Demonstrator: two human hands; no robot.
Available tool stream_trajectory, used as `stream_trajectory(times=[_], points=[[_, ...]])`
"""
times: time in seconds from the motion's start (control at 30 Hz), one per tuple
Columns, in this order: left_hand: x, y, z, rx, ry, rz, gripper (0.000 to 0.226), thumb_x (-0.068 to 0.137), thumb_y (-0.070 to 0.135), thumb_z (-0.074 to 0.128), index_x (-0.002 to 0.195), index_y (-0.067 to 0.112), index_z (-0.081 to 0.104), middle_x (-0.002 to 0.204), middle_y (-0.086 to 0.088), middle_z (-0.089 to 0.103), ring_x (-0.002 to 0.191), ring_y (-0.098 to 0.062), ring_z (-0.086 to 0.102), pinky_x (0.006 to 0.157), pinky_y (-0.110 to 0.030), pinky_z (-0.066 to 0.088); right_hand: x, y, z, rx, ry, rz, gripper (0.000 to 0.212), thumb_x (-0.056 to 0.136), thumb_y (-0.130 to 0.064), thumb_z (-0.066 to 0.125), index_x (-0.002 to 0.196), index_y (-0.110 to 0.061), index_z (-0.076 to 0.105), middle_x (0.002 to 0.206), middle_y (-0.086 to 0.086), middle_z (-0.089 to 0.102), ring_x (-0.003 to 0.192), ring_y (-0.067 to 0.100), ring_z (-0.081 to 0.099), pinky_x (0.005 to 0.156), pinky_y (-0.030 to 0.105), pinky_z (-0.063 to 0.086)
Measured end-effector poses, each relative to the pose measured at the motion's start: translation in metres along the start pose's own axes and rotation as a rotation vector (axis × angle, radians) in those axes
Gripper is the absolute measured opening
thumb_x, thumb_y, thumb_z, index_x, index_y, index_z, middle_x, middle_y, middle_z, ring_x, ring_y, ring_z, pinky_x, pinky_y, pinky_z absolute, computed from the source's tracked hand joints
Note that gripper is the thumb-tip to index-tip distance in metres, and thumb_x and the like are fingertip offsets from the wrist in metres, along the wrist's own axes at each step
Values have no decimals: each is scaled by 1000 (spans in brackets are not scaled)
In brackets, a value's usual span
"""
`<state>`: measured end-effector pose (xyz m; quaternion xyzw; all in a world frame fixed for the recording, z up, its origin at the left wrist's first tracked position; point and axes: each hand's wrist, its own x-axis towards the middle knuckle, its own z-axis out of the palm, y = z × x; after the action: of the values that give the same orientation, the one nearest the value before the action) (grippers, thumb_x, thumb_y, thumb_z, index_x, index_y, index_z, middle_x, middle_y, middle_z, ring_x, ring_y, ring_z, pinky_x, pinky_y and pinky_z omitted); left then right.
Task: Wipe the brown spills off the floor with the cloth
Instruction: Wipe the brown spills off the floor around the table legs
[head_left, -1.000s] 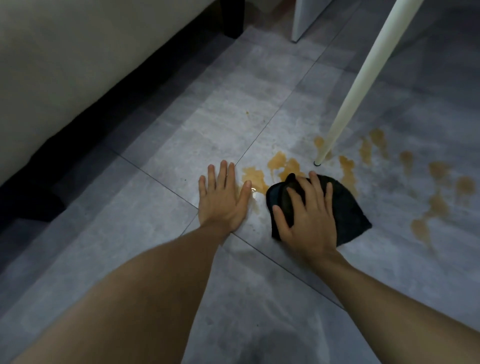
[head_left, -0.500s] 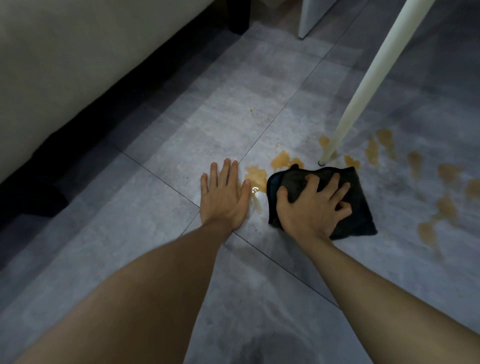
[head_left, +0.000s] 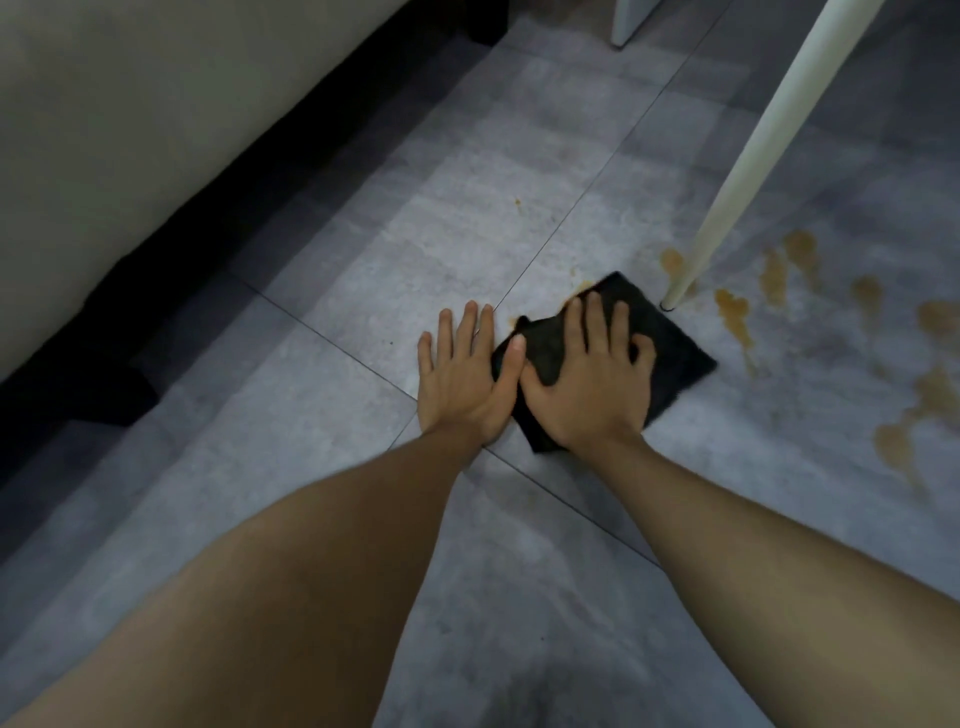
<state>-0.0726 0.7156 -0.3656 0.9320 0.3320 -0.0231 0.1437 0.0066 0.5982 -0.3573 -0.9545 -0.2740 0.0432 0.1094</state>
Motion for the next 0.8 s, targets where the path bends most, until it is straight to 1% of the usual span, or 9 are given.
stream_trajectory(times=[0.07, 0.17, 0.27, 0.33, 0.43, 0.5, 0.57, 0.7, 0.8], points=[[-1, -2, -4, -63, 17, 9, 79, 94, 67, -3, 162, 29, 10, 170, 9, 5, 156, -16, -6, 126, -44, -4, -16, 0, 1, 15, 1, -134, 88, 92, -69, 27, 161, -15, 29, 170, 8, 25, 157, 31, 18, 120, 52, 17], [6, -9, -14, -76, 138, 49, 74, 98, 60, 6, 155, 25, 37, 162, 4, 36, 150, -20, 25, 121, -41, 17, -47, 28, 0, -18, 33, -224, 89, 90, -72, 37, 160, -16, 33, 168, 7, 30, 156, 28, 24, 124, 51, 15], [29, -22, -20, -28, 204, 164, 59, 104, 50, 21, 145, 20, 51, 144, -3, 53, 132, -24, 41, 108, -40, 31, -26, 24, -3, 49, 52, -59, 106, 82, -77, 44, 160, -7, 25, 169, 13, 22, 156, 29, 20, 126, 48, 15], [46, -27, -19, -14, 183, 144, 58, 104, 51, 19, 148, 24, 46, 148, -6, 47, 139, -29, 35, 113, -42, 27, -1, 4, -3, 121, 44, 60, 115, 79, -79, 48, 159, 0, 21, 169, 18, 17, 156, 30, 19, 128, 45, 14], [61, -29, -15, -3, 77, 30, 66, 101, 60, 7, 160, 34, 22, 168, -4, 17, 156, -30, 2, 125, -46, -1, 0, 2, 3, 125, 66, -71, 112, 80, -77, 52, 157, 1, 29, 168, 22, 19, 155, 33, 21, 127, 45, 18], [65, -27, -14, -18, 41, -1, 68, 100, 63, 4, 161, 36, 14, 170, 0, 7, 156, -27, -7, 125, -46, -8, -10, 17, 4, 120, 71, -132, 109, 78, -80, 53, 157, -7, 35, 168, 23, 15, 155, 37, 19, 125, 47, 21], [64, -28, -16, -21, 67, -13, 66, 101, 61, 7, 161, 36, 16, 170, 2, 11, 156, -25, -4, 125, -47, -6, -1, 20, 0, 70, 37, -87, 111, 76, -86, 44, 159, -13, 32, 169, 24, 9, 157, 39, 11, 125, 50, 17], [69, -28, -16, 37, 118, -6, 61, 103, 57, 15, 159, 35, 25, 163, 1, 28, 152, -30, 12, 124, -50, 6, 57, -13, -6, 52, -81, 84, 119, 73, -92, 23, 164, -17, 12, 172, 19, -3, 159, 34, -6, 127, 48, 1], [71, -28, -15, 51, 102, -4, 59, 104, 55, 18, 157, 34, 29, 160, -1, 33, 149, -32, 18, 121, -51, 12, 48, -12, -1, 51, -5, -92, 109, 80, -85, 32, 162, -14, 25, 171, 18, 12, 159, 32, 9, 127, 45, 8]])
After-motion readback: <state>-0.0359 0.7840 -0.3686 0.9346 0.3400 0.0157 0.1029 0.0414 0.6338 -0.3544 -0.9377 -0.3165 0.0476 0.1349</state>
